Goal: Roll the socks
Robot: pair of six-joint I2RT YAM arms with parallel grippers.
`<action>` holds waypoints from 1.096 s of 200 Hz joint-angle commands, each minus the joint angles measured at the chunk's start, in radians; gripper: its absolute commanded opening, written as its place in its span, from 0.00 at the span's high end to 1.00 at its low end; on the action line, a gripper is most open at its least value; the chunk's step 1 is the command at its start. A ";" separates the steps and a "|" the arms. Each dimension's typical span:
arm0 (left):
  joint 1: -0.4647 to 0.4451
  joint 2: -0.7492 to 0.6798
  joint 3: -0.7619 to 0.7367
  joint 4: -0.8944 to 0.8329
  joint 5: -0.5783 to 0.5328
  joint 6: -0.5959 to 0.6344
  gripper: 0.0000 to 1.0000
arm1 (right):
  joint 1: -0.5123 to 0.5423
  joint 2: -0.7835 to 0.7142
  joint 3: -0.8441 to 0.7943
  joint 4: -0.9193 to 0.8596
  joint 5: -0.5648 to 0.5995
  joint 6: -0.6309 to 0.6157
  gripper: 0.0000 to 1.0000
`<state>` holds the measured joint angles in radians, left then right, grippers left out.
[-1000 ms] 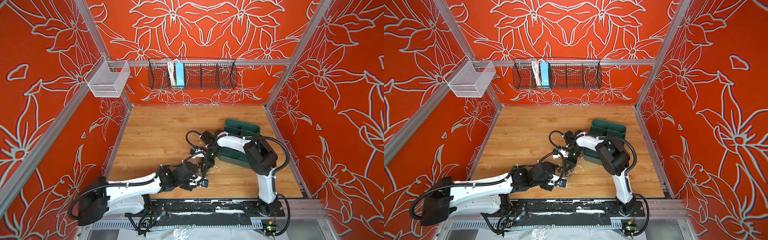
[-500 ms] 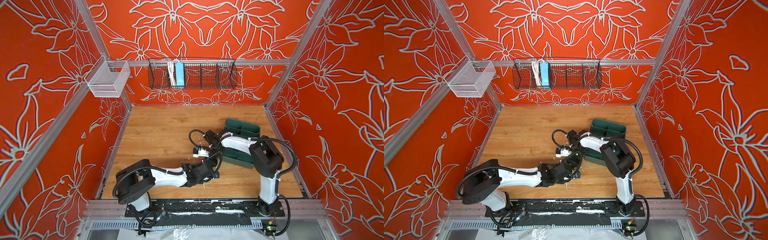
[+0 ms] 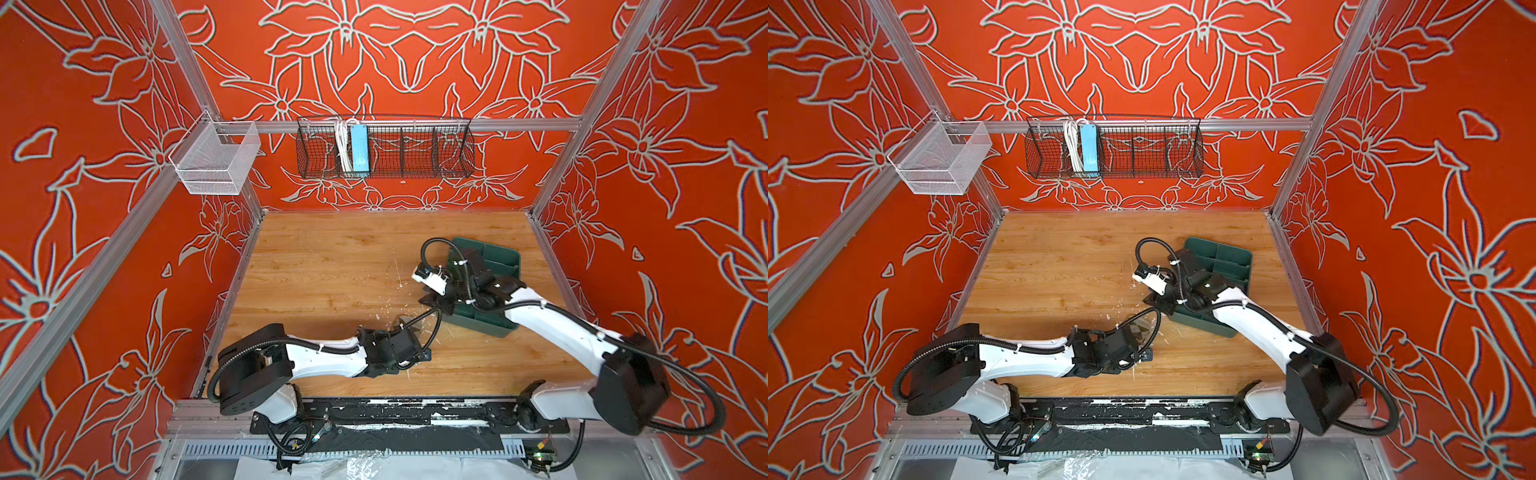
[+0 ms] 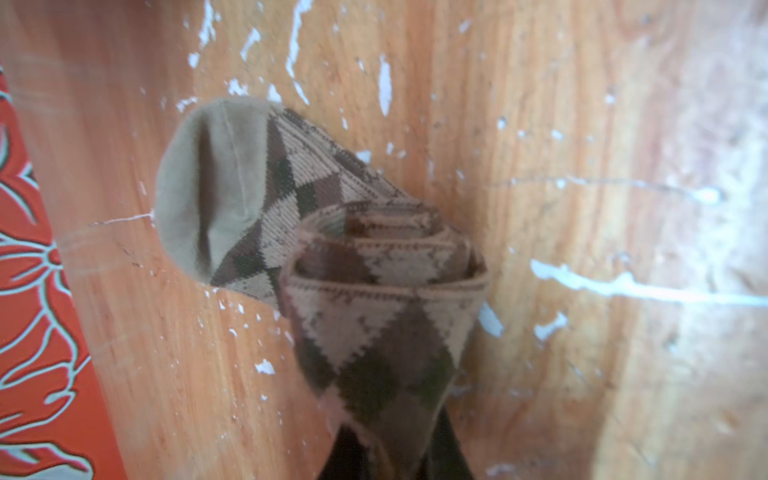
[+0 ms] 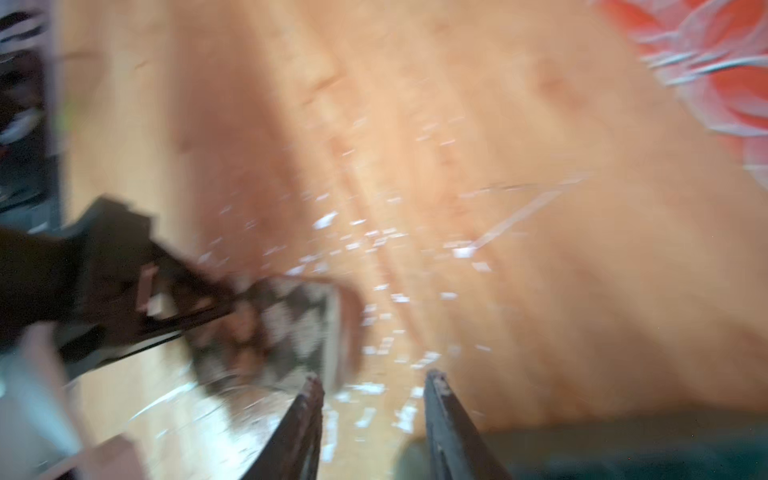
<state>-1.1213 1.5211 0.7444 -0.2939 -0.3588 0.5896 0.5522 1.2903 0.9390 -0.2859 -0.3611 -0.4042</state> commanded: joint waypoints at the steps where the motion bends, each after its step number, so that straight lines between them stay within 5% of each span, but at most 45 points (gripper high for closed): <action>1: -0.008 0.013 0.043 -0.175 0.103 -0.005 1.00 | -0.037 -0.091 -0.048 0.181 0.245 0.116 0.57; 32: 0.027 0.135 0.206 -0.373 0.277 -0.041 1.00 | -0.047 -0.266 -0.098 0.245 0.241 0.111 0.57; 77: 0.171 0.389 0.501 -0.641 0.551 -0.138 0.96 | -0.040 -0.520 -0.187 0.098 -0.258 -0.226 0.55; 90: 0.212 0.456 0.570 -0.690 0.619 -0.156 0.95 | -0.017 -0.551 -0.175 -0.042 -0.310 -0.334 0.54; 110: 0.255 0.547 0.658 -0.740 0.686 -0.165 0.94 | 0.089 -0.558 -0.157 -0.219 -0.187 -0.416 0.54; 140: 0.300 0.653 0.768 -0.813 0.764 -0.163 0.94 | 0.348 -0.476 -0.201 -0.333 0.178 -0.460 0.53; 175: 0.337 0.721 0.841 -0.847 0.873 -0.156 0.94 | 0.522 -0.310 -0.351 0.006 0.402 -0.414 0.53; 219: 0.360 0.743 0.852 -0.844 0.890 -0.154 0.92 | 0.540 -0.094 -0.471 0.412 0.514 -0.370 0.46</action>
<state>-0.7544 2.1914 1.6142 -1.2266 0.5121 0.4290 1.0885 1.1233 0.4839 -0.1478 0.0238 -0.8017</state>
